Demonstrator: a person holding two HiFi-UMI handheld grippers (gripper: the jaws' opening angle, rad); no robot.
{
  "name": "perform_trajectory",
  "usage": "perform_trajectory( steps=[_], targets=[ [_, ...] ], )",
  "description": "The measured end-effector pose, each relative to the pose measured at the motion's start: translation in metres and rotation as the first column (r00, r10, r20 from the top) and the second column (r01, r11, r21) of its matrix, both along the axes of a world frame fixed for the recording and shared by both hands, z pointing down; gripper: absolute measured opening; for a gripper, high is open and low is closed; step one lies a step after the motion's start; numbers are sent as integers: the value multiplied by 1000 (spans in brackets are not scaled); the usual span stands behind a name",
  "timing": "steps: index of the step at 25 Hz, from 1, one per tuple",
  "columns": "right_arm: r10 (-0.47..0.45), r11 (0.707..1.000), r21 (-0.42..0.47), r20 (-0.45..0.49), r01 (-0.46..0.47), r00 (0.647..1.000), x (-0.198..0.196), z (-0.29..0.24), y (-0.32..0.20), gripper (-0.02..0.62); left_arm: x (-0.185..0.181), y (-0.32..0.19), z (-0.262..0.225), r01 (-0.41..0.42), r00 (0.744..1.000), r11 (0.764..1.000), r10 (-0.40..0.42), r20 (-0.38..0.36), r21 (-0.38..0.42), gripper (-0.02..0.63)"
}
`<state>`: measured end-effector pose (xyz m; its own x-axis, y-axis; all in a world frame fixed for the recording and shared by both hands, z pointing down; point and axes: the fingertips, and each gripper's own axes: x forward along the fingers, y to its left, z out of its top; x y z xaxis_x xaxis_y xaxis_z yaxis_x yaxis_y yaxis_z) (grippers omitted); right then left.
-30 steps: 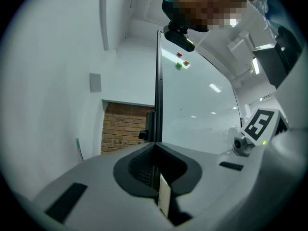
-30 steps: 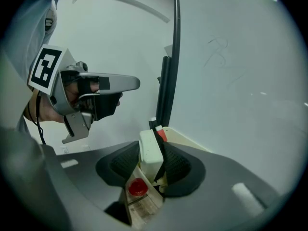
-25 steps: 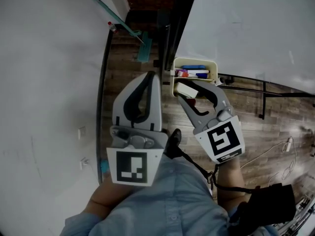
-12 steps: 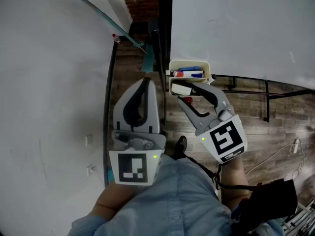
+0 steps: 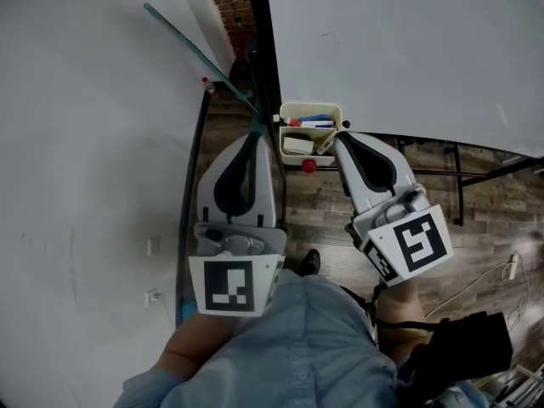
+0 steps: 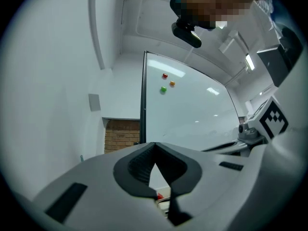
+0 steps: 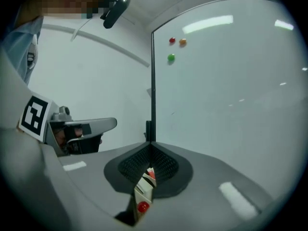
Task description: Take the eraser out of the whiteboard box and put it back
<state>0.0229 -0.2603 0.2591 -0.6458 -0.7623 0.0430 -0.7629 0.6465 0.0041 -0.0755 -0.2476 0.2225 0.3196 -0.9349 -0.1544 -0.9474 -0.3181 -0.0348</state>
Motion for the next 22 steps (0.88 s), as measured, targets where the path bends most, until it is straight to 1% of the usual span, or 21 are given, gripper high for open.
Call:
perform_trajectory(
  steps=[2,8,15,22],
  targets=[
    [6,1000,28,21,-6,1000,3,-12,8,2,5,9,-6,2,1000,1000,-2,0,16,5],
    [10,996,93,42,-14,999,7,-34,26,0,18,26,-15,-3,1000,999,2,7,39,5],
    [17,992,123,43,-22,999,10,-44,35,0,22,36,-21,-1,1000,998,1,13,57,5],
    [14,991,135,49,-21,999,10,-50,36,0,23,37,-23,-6,1000,998,5,17,60,5]
  ],
)
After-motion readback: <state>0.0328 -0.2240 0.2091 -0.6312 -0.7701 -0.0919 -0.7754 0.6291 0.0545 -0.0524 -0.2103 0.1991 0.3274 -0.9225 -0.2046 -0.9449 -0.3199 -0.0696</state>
